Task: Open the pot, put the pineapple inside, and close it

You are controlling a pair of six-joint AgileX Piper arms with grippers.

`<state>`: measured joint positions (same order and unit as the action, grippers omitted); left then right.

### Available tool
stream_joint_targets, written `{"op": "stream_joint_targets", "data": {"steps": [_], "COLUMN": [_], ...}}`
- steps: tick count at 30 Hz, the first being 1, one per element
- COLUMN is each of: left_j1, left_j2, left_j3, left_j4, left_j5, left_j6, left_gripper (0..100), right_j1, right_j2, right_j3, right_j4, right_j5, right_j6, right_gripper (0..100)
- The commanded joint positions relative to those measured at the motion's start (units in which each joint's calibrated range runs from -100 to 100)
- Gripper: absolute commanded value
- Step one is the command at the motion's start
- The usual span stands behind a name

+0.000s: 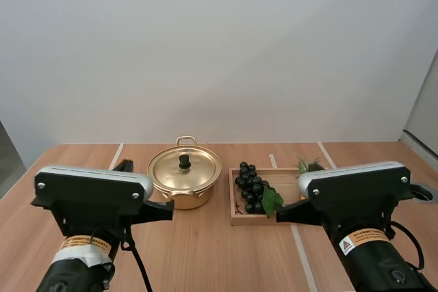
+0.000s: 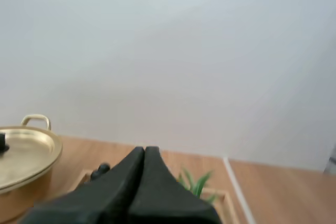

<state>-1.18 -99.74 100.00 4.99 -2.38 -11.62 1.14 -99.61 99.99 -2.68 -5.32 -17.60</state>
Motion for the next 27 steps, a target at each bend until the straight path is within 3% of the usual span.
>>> {"op": "stream_joint_targets", "data": {"steps": [1, 5, 8, 10, 13, 16, 27], "left_j1": [-0.22, -0.22, -0.22, -0.22, -0.22, -0.22, -0.22], "left_j2": [-0.26, -0.26, -0.26, -0.26, -0.26, 2.11, 21.28], "left_j3": [0.00, -5.52, -11.44, -14.76, -19.83, -27.03, -57.51], "left_j4": [0.98, 0.98, 0.98, 0.98, 0.98, 0.98, 0.98], "left_j5": [-21.75, -28.52, -27.57, -27.57, -26.85, -18.60, 15.69], "left_j6": [0.58, 0.58, 0.58, 0.58, 0.78, 1.36, 0.98], "left_gripper": [0, 0, 0, 0, 0, 0, 0], "right_j1": [-0.16, -0.16, -0.16, -0.16, -0.16, -0.16, -0.83], "right_j2": [-0.39, -0.39, -0.39, -0.39, -0.39, 2.05, 16.71], "right_j3": [0.01, 0.01, -0.74, -5.18, -16.44, -27.90, -59.51], "right_j4": [-1.75, -0.16, 0.09, 0.33, 1.05, 3.30, 3.23], "right_j5": [-22.40, -50.07, -56.56, -47.54, -23.89, -6.28, 29.78], "right_j6": [0.25, 0.25, -0.65, -1.73, -1.73, -1.64, -1.64], "right_gripper": [0, 0, 0, 0, 0, 0, 0]}}
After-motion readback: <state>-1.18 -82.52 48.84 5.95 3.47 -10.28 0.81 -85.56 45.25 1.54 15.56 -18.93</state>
